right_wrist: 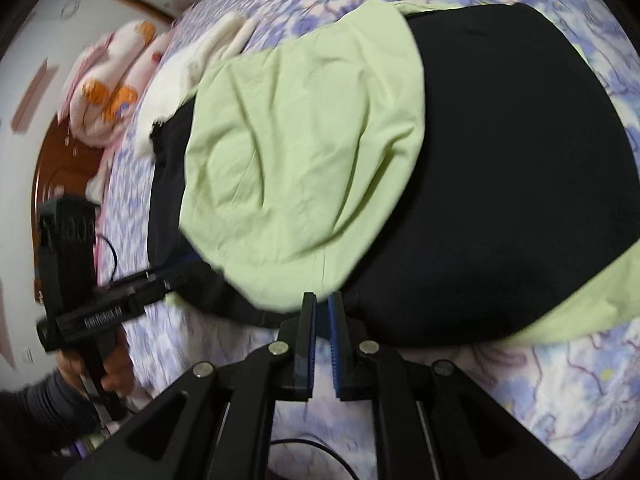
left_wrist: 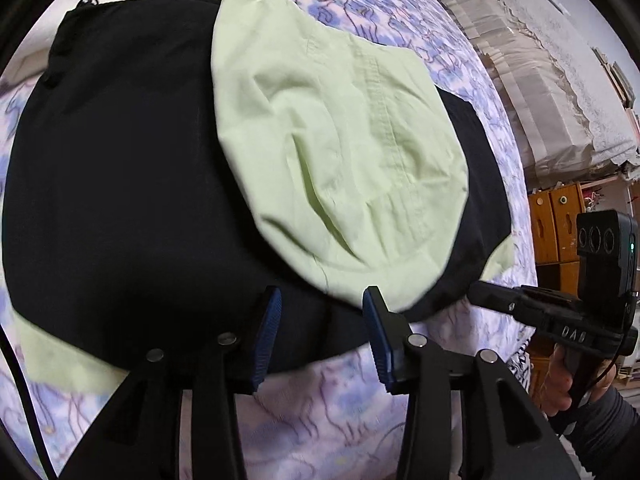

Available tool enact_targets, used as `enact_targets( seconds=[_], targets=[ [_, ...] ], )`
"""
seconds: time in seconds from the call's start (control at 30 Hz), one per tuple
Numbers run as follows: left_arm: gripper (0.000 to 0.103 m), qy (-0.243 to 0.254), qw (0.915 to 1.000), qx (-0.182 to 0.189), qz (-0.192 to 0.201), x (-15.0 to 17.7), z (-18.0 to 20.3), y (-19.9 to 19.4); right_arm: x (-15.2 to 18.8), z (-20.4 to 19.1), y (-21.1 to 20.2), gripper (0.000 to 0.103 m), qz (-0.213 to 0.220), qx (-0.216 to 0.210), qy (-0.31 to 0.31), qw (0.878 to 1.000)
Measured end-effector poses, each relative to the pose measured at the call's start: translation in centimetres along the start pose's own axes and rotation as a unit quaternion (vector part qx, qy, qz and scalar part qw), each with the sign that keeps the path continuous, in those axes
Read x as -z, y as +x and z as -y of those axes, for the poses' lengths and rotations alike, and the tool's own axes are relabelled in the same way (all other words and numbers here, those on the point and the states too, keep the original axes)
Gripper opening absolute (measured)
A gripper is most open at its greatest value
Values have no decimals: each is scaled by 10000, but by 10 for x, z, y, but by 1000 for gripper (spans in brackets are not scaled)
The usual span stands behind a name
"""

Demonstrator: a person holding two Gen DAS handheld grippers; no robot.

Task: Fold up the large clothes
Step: 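Press the green hood flat on the black body with both tools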

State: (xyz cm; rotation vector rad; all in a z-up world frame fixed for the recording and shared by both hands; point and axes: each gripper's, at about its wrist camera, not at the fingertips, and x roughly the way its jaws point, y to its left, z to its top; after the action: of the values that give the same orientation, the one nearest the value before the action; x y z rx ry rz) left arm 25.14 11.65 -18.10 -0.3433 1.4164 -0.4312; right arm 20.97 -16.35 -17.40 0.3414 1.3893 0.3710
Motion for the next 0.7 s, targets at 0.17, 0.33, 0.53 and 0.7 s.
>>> enact_targets(
  seconds=[0.17,0.33,0.53,0.7],
  targets=[
    [41,-54,9998,25,-193,26,4,-12,37,-18,-2,6,-621,257,-580,9961],
    [42,-243,9986,69,-461,51,5,-10,72,-32,7,6,-992,490,-1019,9886],
    [44,-713,9961,148,-503,70,-17,10,79,-41,23,6,-712,725,-1084,9889],
    [44,-1198,9919,413,-102,74,-42,24,53,-45,24,6,183,873,-906,9919]
  ],
)
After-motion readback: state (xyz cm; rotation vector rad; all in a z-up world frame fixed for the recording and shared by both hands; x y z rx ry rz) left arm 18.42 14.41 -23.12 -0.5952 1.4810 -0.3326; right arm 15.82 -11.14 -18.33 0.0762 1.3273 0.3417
